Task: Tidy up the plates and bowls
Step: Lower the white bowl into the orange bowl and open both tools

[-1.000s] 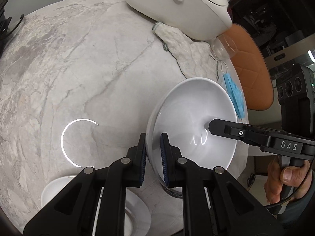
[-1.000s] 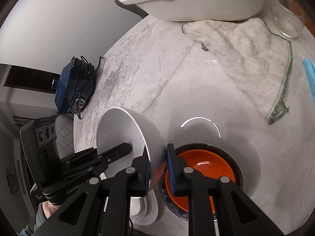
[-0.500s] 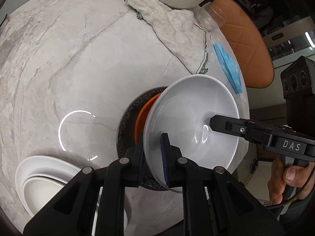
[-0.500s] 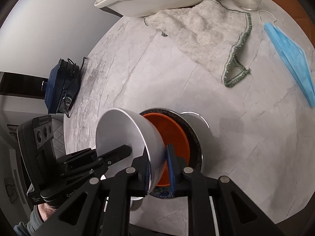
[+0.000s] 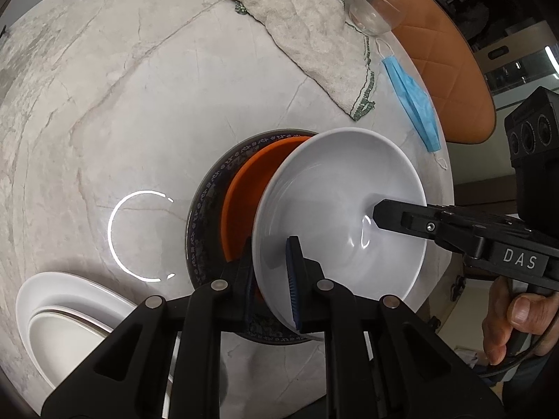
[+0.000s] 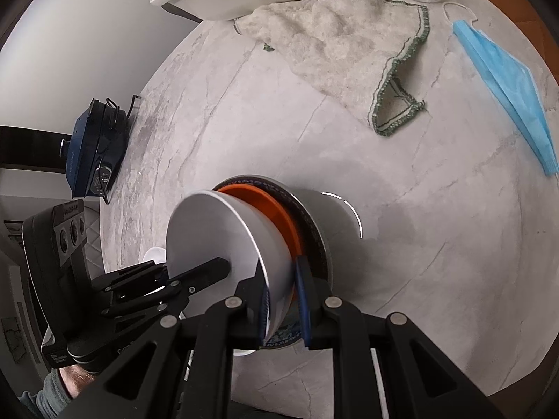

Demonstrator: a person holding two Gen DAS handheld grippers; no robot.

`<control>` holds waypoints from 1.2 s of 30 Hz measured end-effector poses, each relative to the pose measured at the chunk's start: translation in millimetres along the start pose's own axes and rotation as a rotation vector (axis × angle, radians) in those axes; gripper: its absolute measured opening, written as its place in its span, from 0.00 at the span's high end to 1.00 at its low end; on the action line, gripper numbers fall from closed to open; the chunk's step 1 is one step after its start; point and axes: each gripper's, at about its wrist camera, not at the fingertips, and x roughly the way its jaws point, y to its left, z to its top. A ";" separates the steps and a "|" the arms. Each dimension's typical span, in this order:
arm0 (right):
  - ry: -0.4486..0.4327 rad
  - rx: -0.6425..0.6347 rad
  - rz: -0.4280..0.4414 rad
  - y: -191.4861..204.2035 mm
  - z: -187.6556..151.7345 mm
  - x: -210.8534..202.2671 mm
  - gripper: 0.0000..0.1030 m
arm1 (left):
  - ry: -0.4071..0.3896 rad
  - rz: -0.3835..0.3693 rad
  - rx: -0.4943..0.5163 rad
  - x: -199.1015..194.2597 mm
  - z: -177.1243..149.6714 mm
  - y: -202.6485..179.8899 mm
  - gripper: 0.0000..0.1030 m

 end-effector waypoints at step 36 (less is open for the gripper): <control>-0.004 -0.271 -0.281 37.1 -7.9 18.3 0.87 | -0.106 -0.104 -0.037 -19.2 -11.5 -3.8 0.36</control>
